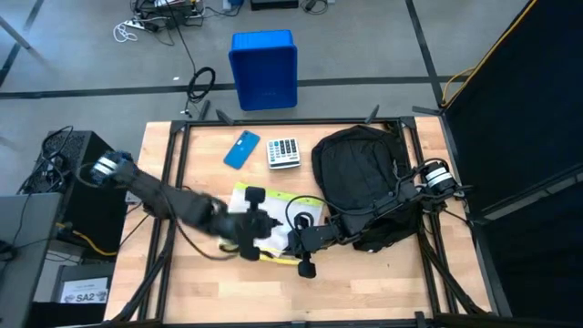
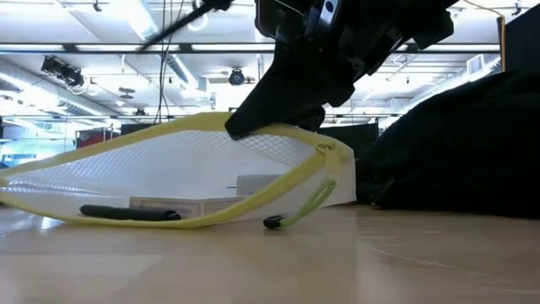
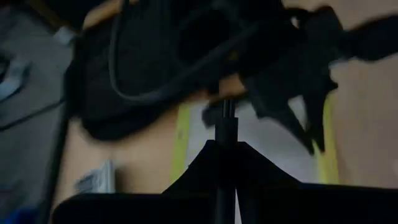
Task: Unpack backpack
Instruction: Remove the black pen from the white zip bag
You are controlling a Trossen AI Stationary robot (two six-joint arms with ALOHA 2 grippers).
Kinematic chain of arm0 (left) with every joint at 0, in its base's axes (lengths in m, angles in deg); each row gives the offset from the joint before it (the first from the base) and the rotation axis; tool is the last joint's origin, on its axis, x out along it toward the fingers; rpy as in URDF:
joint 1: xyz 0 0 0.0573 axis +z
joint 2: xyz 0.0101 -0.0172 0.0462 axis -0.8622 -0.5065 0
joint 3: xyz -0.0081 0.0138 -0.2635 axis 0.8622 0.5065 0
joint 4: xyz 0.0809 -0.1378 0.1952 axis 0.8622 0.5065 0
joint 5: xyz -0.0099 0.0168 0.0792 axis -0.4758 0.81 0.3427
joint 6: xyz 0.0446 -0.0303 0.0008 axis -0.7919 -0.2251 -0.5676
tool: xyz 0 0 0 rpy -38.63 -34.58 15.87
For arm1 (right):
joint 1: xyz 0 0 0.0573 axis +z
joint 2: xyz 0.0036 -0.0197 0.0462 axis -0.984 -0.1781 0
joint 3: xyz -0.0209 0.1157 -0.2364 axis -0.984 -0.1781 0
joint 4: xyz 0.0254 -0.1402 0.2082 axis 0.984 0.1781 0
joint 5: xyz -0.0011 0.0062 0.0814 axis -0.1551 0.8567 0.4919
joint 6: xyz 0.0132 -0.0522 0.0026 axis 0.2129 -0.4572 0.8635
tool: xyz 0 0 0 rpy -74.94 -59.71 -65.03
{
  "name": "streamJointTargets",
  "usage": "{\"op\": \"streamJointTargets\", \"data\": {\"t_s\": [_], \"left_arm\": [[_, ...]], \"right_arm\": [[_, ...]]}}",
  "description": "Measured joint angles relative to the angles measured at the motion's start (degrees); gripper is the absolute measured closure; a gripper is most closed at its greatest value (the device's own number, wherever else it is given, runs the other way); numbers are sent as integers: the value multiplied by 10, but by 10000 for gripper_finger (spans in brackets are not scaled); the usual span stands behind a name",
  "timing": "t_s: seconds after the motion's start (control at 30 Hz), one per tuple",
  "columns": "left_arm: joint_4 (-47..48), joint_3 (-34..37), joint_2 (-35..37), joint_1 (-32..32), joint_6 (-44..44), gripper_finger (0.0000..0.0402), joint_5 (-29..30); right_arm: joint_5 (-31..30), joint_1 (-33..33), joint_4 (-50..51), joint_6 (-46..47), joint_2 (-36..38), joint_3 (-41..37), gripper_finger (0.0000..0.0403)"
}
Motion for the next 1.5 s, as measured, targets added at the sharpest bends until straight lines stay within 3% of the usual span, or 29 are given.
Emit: {"op": "streamJointTargets", "data": {"t_s": [0.1,0.23,0.33,0.57,0.7,1.03,1.3,1.5], "left_arm": [[-137,111,65,101,-24,401,-48],[-187,193,88,236,-29,401,-170],[-172,213,67,308,-61,401,-202],[-173,194,-26,396,-163,401,-242],[-160,156,-102,416,-216,401,-276],[-51,42,-241,411,-295,401,-271],[-45,16,-268,412,-305,400,-209],[28,-40,-252,399,-295,401,-204]], "right_arm": [[4,0,3,-4,0,0,402],[9,0,11,-6,0,0,400],[10,0,16,-10,0,0,402],[13,-1,15,-15,0,0,401],[20,-10,16,-24,0,0,401],[34,-20,51,-31,0,0,400],[35,-20,56,-32,0,0,401],[35,-20,57,-35,0,0,402]]}}
